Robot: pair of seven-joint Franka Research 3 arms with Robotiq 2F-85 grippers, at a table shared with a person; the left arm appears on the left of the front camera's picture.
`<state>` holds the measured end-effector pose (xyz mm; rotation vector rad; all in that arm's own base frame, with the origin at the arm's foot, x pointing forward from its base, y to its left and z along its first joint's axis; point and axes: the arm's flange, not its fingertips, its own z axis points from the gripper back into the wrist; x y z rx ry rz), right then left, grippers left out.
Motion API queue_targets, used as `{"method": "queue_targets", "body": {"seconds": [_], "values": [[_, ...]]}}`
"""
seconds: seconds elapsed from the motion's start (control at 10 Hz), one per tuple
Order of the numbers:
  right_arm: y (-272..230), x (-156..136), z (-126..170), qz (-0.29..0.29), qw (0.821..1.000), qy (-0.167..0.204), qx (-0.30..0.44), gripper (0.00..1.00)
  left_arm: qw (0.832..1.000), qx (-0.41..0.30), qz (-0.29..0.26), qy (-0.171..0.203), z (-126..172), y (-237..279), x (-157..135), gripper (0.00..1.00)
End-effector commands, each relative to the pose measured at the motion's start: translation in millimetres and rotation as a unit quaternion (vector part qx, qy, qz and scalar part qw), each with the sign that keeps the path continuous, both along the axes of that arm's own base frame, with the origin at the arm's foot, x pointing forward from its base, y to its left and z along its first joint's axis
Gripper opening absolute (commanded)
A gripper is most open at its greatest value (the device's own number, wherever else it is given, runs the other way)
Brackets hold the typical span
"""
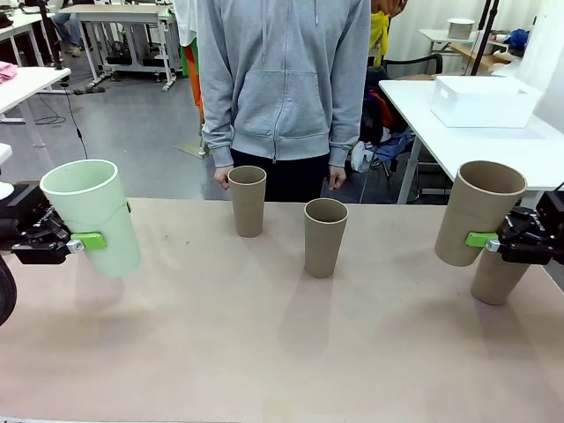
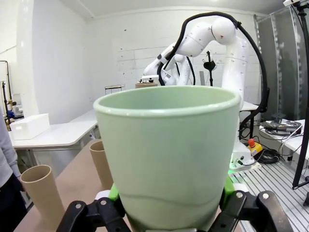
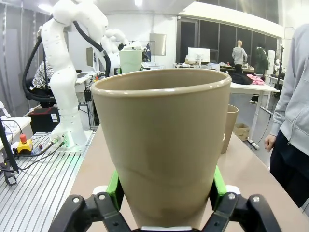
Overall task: Stack the cups and store them in the basket.
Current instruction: Pick up two Reusable plastic cups , one in each hand, then place the stack of Reusable plastic cups into the Pantry Basket.
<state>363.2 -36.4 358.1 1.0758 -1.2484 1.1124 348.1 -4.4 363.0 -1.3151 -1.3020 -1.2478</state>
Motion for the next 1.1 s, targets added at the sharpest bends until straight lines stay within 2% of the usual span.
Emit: {"method": "queue_targets", "body": {"seconds": [0.0, 1.0], "values": [[1.3, 0.2, 1.6, 0.001, 1.000, -0.005, 0.002, 0.84, 1.000, 0.001, -0.002, -0.001, 0.6, 0.2, -0.4, 0.85], [1.3, 0.2, 1.6, 0.001, 1.000, -0.005, 0.002, 0.84, 1.000, 0.001, -0.002, -0.001, 0.6, 0.2, -0.4, 0.85]]}}
